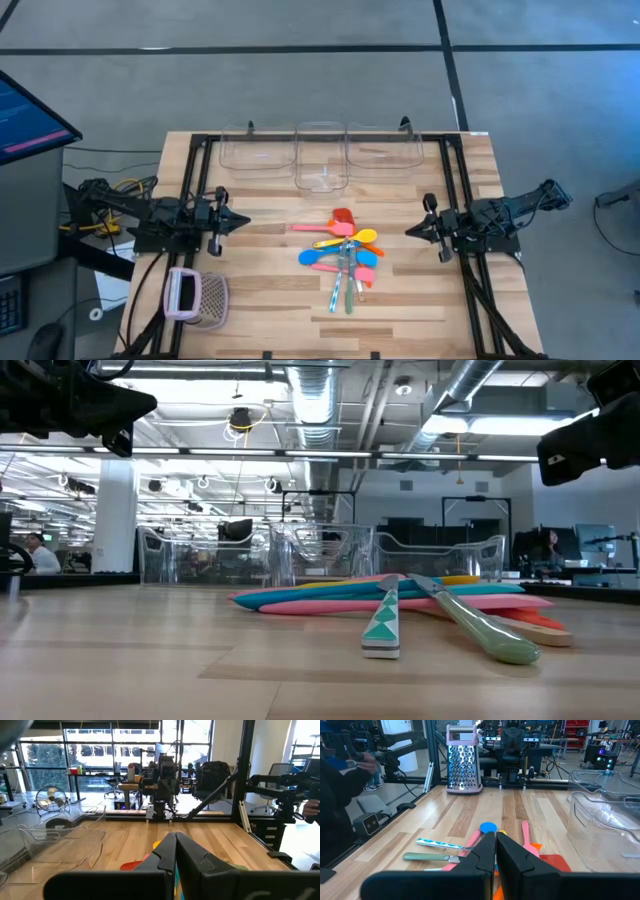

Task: Pick & Place Kitchen Items
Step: Put the blue table knife into the left transparent bin

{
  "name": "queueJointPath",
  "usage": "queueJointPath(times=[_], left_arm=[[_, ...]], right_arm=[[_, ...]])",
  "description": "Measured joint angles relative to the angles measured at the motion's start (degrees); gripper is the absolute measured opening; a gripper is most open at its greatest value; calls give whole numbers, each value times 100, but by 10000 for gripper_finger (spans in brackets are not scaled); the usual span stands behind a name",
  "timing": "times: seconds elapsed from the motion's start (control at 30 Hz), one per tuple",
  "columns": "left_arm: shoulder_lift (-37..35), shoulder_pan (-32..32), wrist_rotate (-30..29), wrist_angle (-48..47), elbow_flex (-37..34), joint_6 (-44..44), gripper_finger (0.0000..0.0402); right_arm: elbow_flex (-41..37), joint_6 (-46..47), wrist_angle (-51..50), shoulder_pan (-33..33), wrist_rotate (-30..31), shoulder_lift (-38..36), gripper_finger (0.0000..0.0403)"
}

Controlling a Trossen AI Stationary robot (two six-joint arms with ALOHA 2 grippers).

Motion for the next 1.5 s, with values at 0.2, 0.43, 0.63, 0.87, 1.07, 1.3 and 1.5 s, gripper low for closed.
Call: queueJointPath(times=[0.2, 0.43, 0.63, 0.87, 1.07, 1.3, 1.5], left_arm=[[-2, -2, 0, 4, 2, 0, 2], [-2, -2, 0, 27, 2, -1, 2], [-1, -1, 0, 33, 0, -1, 2], [-2, 0, 0, 44, 2, -2, 2], [0, -1, 0, 44, 2, 0, 2], [-2, 0, 0, 55, 0, 0, 2], [0, 0, -2, 297, 2, 76, 2]], right_arm=[[-1, 2, 0, 0, 0, -1, 10], [0, 2, 0, 2, 0, 0, 10], [-1, 1, 0, 2, 0, -1, 10], [0, 2, 0, 0, 0, -2, 10], [0, 2, 0, 0, 0, 0, 10], [0, 2, 0, 0, 0, 0, 10], [0, 2, 2, 1, 0, -2, 10]])
